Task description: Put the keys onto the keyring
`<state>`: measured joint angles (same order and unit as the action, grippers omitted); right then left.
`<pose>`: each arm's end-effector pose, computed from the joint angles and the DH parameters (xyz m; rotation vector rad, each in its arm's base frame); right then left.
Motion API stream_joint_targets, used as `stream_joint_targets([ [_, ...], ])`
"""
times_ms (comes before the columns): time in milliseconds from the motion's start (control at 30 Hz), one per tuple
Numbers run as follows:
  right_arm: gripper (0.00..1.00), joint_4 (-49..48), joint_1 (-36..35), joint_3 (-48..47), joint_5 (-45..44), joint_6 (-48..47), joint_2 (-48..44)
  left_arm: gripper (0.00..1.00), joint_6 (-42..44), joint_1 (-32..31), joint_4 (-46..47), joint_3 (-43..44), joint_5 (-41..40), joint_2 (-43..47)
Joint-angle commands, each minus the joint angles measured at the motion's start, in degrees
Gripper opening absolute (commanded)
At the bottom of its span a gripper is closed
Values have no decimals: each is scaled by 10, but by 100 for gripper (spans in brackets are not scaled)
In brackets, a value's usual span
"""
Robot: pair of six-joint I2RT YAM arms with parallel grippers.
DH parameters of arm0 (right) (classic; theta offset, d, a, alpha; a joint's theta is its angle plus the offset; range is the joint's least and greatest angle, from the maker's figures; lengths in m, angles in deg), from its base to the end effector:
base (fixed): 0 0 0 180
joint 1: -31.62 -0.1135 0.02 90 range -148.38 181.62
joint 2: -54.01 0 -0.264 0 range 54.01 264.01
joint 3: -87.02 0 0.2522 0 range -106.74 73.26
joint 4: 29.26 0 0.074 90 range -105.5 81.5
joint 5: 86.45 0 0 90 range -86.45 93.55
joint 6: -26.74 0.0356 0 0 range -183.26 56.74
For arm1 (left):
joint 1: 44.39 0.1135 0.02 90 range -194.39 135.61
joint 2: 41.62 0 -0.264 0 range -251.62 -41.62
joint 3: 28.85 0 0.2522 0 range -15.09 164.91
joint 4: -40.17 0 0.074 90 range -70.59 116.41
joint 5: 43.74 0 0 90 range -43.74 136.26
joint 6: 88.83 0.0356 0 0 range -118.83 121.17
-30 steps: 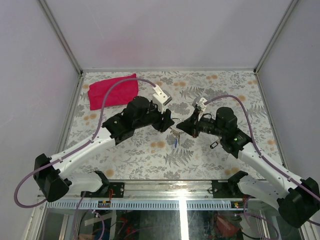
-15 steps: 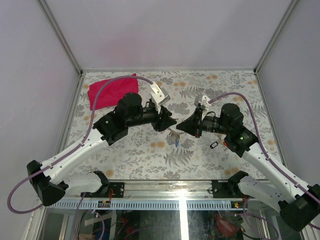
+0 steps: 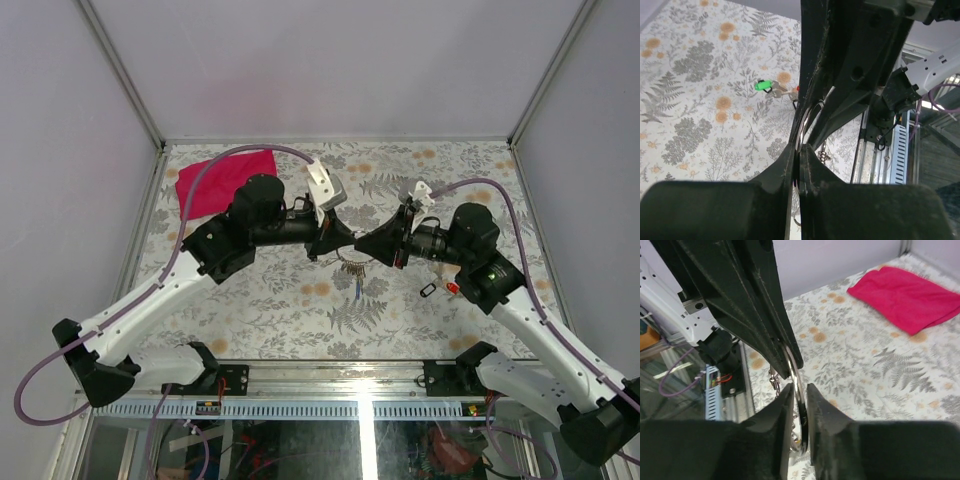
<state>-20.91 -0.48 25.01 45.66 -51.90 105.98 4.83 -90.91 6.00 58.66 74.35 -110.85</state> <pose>0.1619 0.1297 0.3684 -0.8849 1.4162 1.1471 0.1717 -0.2054 0.4106 1.1273 1.5639 -0.9637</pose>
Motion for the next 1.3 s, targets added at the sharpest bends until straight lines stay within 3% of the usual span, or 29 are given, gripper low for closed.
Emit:
stream_joint_targets([
  [0,34,-34,-4,-34,-49,-11,-45,0,-4,-2,4,46,-14,-1],
  [67,49,-32,-3,-27,-86,-27,-65,0,-8,-2,7,55,-28,2],
  [133,59,-37,-3,-12,-139,-44,-89,0,-11,-2,7,66,-41,5],
  [333,68,-112,-3,62,-206,-79,-168,0,-36,-2,-9,101,-109,0],
  [500,59,-252,-3,156,-216,-108,-194,0,-63,-2,-5,108,-144,0],
  [800,55,-342,-4,194,-169,-182,-156,0,-90,-2,5,116,-167,-3],
  [1067,43,-358,-3,187,-133,-188,-121,0,-97,-2,16,112,-168,-1],
  [1267,45,-364,-4,185,-89,-173,-106,0,-98,-2,12,119,-168,-5],
])
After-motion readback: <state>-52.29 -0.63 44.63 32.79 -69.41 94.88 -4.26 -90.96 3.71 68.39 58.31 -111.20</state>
